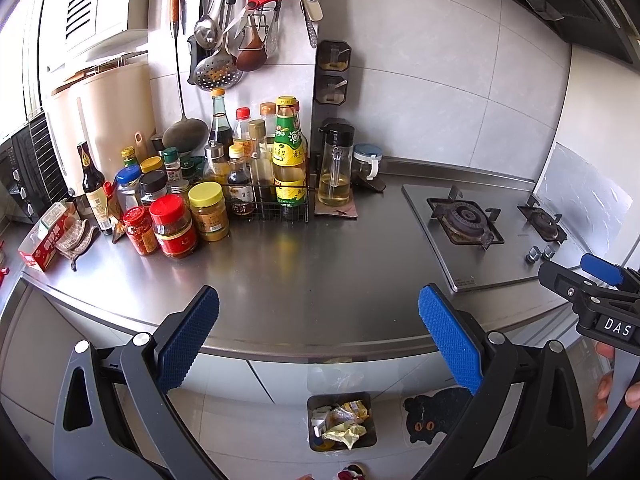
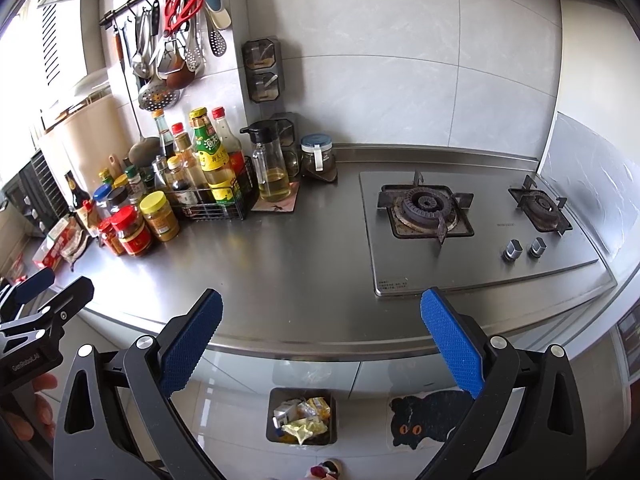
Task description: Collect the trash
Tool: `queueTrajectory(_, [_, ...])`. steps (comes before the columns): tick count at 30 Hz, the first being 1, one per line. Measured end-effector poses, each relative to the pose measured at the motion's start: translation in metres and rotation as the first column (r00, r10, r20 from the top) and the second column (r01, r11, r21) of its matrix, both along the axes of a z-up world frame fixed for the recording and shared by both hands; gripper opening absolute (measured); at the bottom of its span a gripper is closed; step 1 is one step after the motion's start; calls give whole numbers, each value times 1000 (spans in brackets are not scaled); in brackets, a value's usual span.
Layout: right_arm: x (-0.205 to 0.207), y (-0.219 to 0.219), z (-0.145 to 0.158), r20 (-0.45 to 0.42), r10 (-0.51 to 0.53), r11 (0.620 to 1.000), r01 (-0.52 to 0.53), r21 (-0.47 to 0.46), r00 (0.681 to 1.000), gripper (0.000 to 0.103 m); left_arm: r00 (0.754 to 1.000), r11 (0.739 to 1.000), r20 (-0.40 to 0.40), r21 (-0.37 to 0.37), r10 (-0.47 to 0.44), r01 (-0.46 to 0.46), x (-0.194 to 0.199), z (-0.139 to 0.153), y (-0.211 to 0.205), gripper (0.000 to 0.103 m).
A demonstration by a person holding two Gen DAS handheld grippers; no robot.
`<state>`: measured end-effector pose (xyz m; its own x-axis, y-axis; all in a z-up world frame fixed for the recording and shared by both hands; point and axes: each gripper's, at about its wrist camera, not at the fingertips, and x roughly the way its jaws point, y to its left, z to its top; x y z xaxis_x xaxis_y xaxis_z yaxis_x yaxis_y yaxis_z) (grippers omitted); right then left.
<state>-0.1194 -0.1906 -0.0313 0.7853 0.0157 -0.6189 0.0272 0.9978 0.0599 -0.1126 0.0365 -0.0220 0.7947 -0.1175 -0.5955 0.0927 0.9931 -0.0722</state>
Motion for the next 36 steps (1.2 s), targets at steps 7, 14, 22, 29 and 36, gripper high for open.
queueTrajectory(7, [2, -2, -2, -1, -1, 1000, 1, 0, 1000, 100, 1000, 1000, 3, 1, -2, 2, 1, -1, -2, 95])
queueTrajectory(14, [3, -4, -5, -9, -2, 1000, 2, 2, 1000, 100, 1000, 999, -24, -37, 10, -11, 4, -4, 0, 95])
queueTrajectory(22, [7, -3, -8, -19, 8, 1000, -8, 7, 1000, 100, 999, 999, -30, 14, 39, -39, 6, -8, 1, 95])
queueTrajectory(29, [11, 0, -11, -39, 17, 1000, -17, 4, 999, 100, 998, 999, -40, -9, 40, -41, 8, -9, 2, 95])
queueTrajectory(36, [11, 0, -10, -39, 15, 1000, -15, 7, 999, 100, 998, 999, -36, -1, 50, -50, 9, -11, 5, 95])
